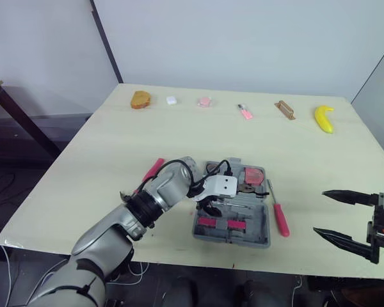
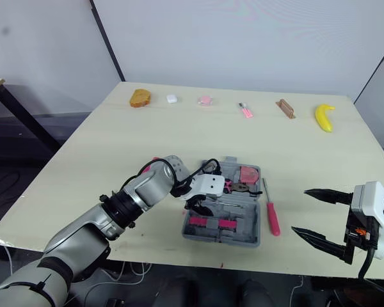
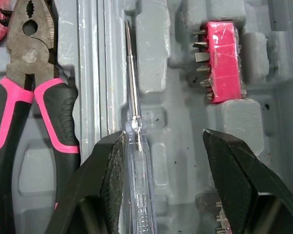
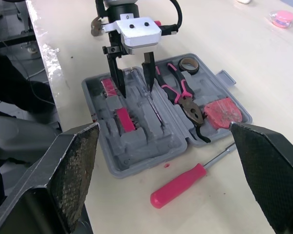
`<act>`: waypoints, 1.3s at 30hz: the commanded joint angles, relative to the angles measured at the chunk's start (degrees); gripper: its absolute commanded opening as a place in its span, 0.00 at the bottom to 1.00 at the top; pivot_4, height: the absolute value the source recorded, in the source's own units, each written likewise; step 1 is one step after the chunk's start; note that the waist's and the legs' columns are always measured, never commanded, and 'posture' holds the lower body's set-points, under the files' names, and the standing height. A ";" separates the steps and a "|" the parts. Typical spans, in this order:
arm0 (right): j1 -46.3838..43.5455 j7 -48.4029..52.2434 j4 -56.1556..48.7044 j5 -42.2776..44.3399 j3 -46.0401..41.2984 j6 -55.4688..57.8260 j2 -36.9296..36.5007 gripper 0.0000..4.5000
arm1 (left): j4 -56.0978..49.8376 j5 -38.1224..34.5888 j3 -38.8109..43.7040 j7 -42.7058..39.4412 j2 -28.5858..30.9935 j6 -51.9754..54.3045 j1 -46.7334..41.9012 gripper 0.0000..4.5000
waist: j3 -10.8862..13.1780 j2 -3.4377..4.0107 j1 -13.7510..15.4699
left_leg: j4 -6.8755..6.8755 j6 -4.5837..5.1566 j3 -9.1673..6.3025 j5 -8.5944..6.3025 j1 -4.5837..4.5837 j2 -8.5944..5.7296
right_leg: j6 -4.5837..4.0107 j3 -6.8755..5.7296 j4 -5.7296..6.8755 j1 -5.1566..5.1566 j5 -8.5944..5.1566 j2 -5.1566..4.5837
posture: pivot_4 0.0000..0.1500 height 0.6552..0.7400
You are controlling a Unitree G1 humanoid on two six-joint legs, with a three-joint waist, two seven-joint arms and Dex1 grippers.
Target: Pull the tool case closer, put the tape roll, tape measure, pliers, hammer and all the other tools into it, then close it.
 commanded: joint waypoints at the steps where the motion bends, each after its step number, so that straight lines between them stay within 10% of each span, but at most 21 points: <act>1: -0.08 -0.35 -1.41 0.20 -0.14 -0.87 0.39 1.00 | -2.20 -3.31 5.83 -0.32 0.36 0.30 -0.14 0.62 | 0.00 0.00 -0.02 | 0.00 0.00 -0.01 0.00 0.00 0.00 | 0.00 0.00 0.00 0.00 0.00 0.00 | 1.00 1.00; 12: -1.07 -0.62 -0.50 -0.42 1.63 -1.78 0.47 1.00 | 7.63 -20.27 25.20 -6.16 3.57 0.93 3.27 0.62 | -0.01 0.03 -0.16 | 0.00 0.00 -0.03 0.00 0.00 0.01 | 0.03 -0.04 0.03 0.00 -0.02 0.01 | 1.00 1.00; 19: -4.08 -0.27 1.34 -0.98 3.62 -2.09 -0.06 1.00 | 9.74 -20.90 27.20 -6.61 2.88 -9.85 10.08 0.01 | 0.00 0.01 0.09 | 0.00 0.00 0.01 0.00 -0.02 0.00 | 0.03 -0.02 0.00 0.00 -0.02 -0.01 | 1.00 1.00; 39: -4.96 -0.26 1.21 -0.48 4.36 -1.43 -0.58 1.00 | 8.73 -22.56 32.16 0.52 1.31 -13.82 18.10 0.01 | -0.01 0.03 0.00 | 0.01 -0.01 -0.01 0.00 -0.02 0.01 | 0.04 -0.04 0.03 0.00 -0.02 -0.01 | 1.00 1.00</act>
